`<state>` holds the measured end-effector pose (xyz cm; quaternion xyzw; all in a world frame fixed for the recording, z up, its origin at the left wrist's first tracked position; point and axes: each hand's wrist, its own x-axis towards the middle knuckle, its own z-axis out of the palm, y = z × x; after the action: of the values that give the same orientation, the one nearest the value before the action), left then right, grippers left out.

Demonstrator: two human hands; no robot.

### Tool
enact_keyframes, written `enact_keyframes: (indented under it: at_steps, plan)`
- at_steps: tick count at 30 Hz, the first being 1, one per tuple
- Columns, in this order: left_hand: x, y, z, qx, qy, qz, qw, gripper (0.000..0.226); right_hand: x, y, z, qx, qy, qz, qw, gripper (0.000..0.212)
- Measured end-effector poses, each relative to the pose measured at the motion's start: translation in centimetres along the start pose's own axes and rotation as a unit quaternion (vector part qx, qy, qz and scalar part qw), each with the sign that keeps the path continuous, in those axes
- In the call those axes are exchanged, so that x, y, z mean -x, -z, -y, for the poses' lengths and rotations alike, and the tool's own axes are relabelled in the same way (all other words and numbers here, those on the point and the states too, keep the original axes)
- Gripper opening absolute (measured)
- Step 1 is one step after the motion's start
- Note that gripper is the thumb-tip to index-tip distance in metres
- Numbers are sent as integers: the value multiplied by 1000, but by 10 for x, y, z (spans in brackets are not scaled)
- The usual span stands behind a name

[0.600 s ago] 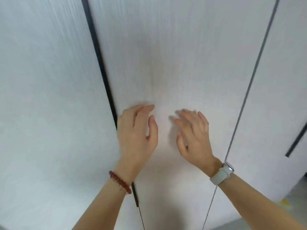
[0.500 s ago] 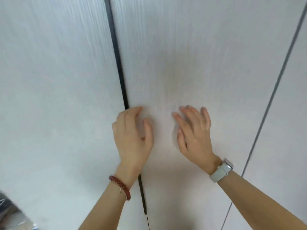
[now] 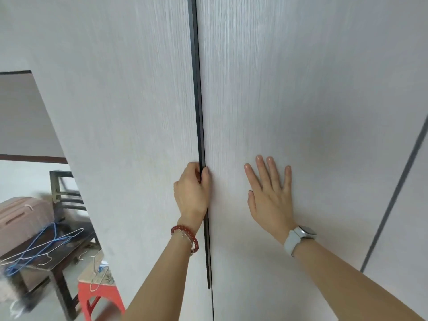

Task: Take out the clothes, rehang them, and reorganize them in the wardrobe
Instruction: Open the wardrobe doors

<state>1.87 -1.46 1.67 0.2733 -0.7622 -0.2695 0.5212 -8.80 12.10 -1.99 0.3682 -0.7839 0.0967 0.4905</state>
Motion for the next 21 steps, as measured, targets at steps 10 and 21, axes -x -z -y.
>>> enact_keyframes:
  at_steps: [10,21]
  plan:
    - [69,115,-3,83,4,11,996,20,63,80,74,-458,-15,138,878,32]
    - [107,315,58,114,52,-21,992,6,86,142,268,-610,151,236,741,52]
